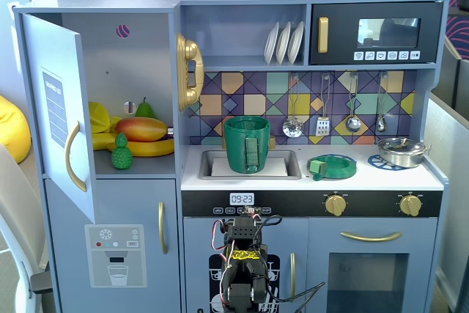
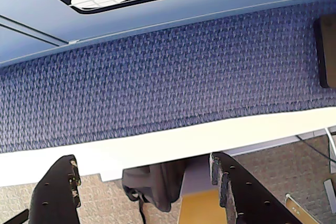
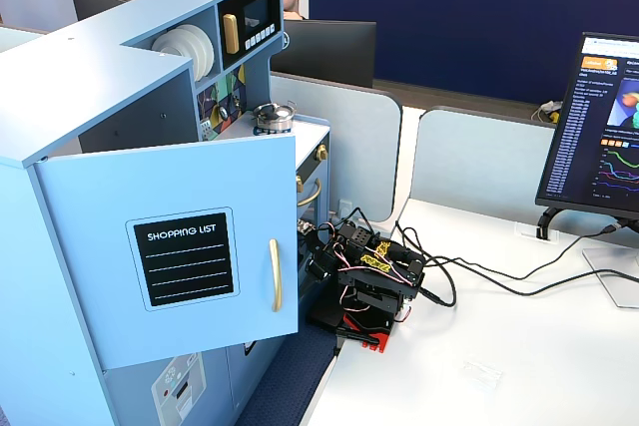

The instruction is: Pick up the green pineapple from the left cabinet and place it in the green recipient

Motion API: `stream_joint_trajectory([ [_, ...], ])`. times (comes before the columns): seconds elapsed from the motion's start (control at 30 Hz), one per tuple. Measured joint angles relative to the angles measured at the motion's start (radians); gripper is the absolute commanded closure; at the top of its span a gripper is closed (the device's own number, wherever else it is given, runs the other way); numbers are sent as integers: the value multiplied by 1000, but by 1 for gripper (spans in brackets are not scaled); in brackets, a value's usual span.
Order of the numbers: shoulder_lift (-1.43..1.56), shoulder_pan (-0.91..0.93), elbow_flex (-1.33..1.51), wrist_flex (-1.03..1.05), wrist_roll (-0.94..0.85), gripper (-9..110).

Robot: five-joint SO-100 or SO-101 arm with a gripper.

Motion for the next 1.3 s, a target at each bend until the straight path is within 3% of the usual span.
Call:
stream_joint_trajectory([
  [0.47,0,5,0,0,0,101],
  [0.63,-3,-150,-20,-60,94,101],
  [0.8,-80,-377,-106,-388,-28,101],
  [1.0,-273,-518,-229,-885,-117,100],
  [1.2,-454,-661,-431,-986,-144,87],
  [1.3,-525,-678,-509,-1008,-143,72],
])
